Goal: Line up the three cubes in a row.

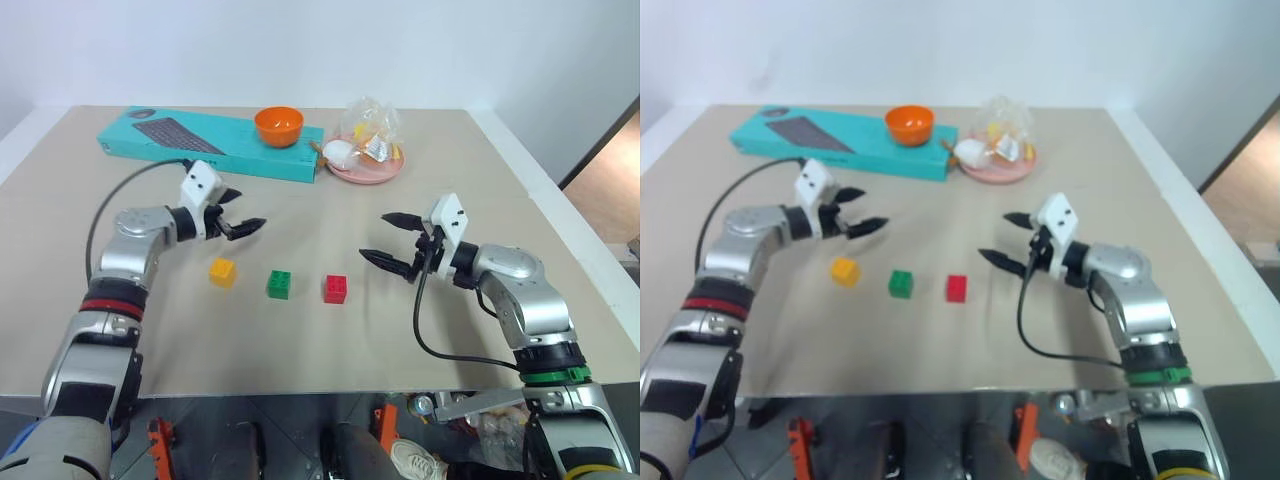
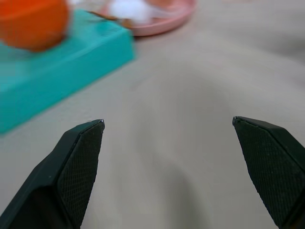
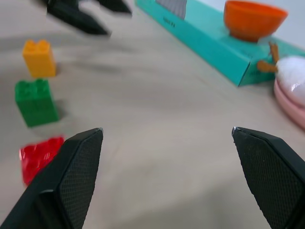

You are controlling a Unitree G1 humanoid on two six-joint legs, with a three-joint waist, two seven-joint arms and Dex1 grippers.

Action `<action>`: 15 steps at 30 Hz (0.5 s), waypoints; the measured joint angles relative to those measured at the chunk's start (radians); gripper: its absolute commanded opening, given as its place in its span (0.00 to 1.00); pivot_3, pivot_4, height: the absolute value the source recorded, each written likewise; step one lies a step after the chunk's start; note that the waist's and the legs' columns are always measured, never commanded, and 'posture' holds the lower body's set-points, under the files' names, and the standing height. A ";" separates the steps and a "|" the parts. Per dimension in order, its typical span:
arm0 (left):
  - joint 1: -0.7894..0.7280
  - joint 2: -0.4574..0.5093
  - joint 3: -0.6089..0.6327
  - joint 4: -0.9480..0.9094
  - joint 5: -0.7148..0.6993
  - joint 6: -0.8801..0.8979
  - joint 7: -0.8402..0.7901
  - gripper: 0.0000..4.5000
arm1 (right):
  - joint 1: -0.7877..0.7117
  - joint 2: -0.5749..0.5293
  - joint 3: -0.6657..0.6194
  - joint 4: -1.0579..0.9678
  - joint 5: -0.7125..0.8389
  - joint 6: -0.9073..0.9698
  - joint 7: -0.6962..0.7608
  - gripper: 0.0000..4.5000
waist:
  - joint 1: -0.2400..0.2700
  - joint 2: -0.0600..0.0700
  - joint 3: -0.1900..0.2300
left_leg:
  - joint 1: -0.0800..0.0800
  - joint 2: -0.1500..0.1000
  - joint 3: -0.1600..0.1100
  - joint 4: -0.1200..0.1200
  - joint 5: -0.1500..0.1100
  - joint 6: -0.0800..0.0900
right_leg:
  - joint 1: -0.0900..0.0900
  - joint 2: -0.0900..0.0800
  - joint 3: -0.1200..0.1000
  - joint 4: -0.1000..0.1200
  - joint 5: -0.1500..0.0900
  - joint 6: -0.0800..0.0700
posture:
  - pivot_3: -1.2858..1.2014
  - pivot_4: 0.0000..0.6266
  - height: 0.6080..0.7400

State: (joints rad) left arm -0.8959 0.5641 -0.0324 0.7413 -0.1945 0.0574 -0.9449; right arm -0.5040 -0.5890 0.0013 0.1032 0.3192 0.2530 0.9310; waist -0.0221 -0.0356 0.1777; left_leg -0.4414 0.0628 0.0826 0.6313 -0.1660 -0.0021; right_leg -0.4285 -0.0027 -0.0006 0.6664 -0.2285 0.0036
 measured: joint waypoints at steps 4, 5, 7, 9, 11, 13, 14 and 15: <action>-0.005 0.010 0.012 0.039 0.008 -0.035 -0.014 0.99 | 0.025 -0.019 -0.029 -0.026 0.008 0.005 -0.004 1.00 | 0.001 0.000 0.000 | -0.001 -0.001 0.000 0.001 0.000 0.000 | 0.000 -0.002 0.000 0.000 0.000 0.001 | 0.52 0.24 1.00; 0.000 0.010 0.014 0.032 0.008 -0.036 -0.017 0.99 | 0.026 -0.019 -0.032 -0.033 0.010 0.006 -0.007 1.00 | 0.001 0.000 0.000 | -0.001 -0.001 0.001 0.001 0.000 0.000 | 0.000 -0.002 0.000 0.000 0.000 0.002 | 0.52 0.24 1.00; 0.036 0.005 0.034 -0.022 -0.003 -0.027 -0.009 0.99 | 0.030 -0.019 -0.044 -0.045 0.011 0.005 -0.022 1.00 | 0.001 0.000 0.000 | -0.001 0.000 0.001 0.002 0.000 0.000 | 0.000 -0.003 0.000 0.000 0.001 0.002 | 0.52 0.24 1.00; 0.085 0.006 0.054 -0.092 -0.013 0.003 0.016 0.99 | 0.044 -0.019 -0.055 -0.045 0.010 0.001 -0.038 1.00 | 0.000 0.000 0.000 | 0.000 0.001 0.001 0.002 0.000 0.000 | 0.001 -0.003 0.001 0.000 0.001 0.002 | 0.52 0.24 1.00; 0.157 0.009 0.083 -0.186 -0.027 0.056 0.050 0.99 | 0.069 -0.020 -0.065 -0.043 0.010 0.000 -0.049 1.00 | -0.001 0.000 0.000 | 0.000 0.001 0.001 0.002 0.000 0.000 | 0.001 -0.002 0.001 0.001 0.001 0.002 | 0.52 0.24 1.00; 0.232 0.014 0.113 -0.283 -0.046 0.119 0.083 0.99 | 0.079 -0.020 -0.078 -0.043 0.010 -0.001 -0.062 1.00 | -0.002 0.000 0.000 | 0.000 0.002 0.001 0.002 0.000 0.000 | 0.000 -0.002 0.001 0.001 0.001 0.002 | 0.52 0.24 1.00; 0.272 0.021 0.131 -0.335 -0.055 0.152 0.104 0.99 | 0.083 -0.021 -0.087 -0.043 0.011 -0.001 -0.066 1.00 | -0.002 0.000 0.000 | 0.001 0.003 0.001 0.002 0.000 0.000 | 0.001 -0.002 0.001 0.001 0.001 0.002 | 0.52 0.24 1.00; 0.307 0.031 0.149 -0.376 -0.063 0.178 0.120 0.99 | 0.087 -0.022 -0.093 -0.044 0.011 -0.002 -0.069 1.00 | -0.002 0.000 0.000 | 0.001 0.003 0.001 0.002 0.000 0.000 | 0.001 -0.002 0.001 0.001 0.001 0.001 | 0.52 0.24 1.00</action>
State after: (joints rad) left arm -0.5892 0.5954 0.1166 0.3649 -0.2579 0.2357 -0.8253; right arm -0.4166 -0.6114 -0.0922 0.0597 0.3298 0.2510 0.8623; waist -0.0239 -0.0355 0.1778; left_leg -0.4405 0.0658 0.0836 0.6333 -0.1659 -0.0023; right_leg -0.4278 -0.0051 0.0005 0.6674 -0.2275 0.0051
